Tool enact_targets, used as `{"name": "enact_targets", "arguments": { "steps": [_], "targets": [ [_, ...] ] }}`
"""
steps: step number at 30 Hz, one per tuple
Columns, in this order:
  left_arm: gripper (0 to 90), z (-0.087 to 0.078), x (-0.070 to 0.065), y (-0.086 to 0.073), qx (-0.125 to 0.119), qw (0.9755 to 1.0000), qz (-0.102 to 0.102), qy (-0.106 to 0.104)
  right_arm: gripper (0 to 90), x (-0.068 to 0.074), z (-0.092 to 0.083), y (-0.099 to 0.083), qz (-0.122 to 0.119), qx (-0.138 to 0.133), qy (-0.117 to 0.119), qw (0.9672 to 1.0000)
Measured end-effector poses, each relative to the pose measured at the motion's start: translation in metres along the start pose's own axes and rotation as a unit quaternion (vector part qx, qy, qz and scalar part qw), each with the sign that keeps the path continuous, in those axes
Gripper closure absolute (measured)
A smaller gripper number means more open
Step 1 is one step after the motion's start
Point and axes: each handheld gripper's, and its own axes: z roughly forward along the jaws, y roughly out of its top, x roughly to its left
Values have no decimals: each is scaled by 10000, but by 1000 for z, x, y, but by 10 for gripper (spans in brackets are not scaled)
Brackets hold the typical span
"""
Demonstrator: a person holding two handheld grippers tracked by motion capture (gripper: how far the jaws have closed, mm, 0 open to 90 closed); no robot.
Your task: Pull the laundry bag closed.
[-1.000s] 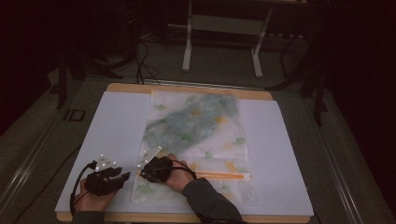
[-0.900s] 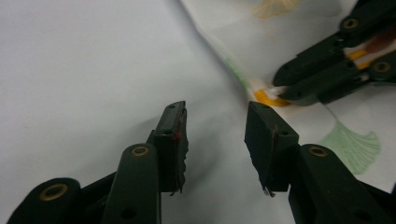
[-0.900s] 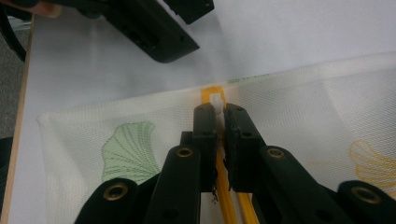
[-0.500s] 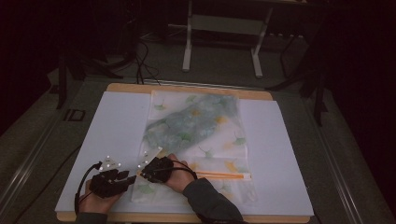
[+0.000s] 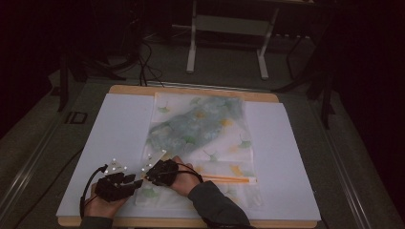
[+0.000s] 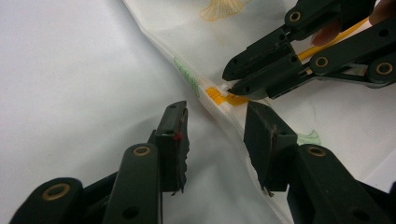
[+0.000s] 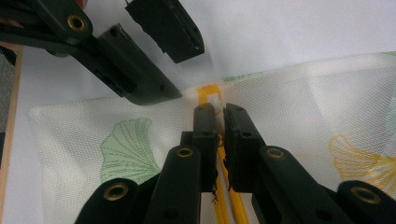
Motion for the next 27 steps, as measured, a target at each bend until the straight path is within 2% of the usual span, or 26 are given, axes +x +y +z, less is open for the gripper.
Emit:
{"name": "enact_targets", "arguments": {
  "steps": [5, 10, 23, 27],
  "targets": [
    [590, -4, 2, 0, -63, 10000, -37, 7, 841, 0, -2, 0, -10, 9, -13, 10000],
    [588, -4, -1, 2, -100, 9999, 44, -11, 841, -1, -1, -2, 27, 3, -10, 10000],
    [585, -8, -1, 3, -186, 9998, 2, 7, 841, 0, 0, -1, 25, 14, -1, 10000],
    [585, -5, -1, 2, -122, 9999, -2, -41, 841, 0, 1, -1, 26, 23, 8, 10000]
  ]
}}
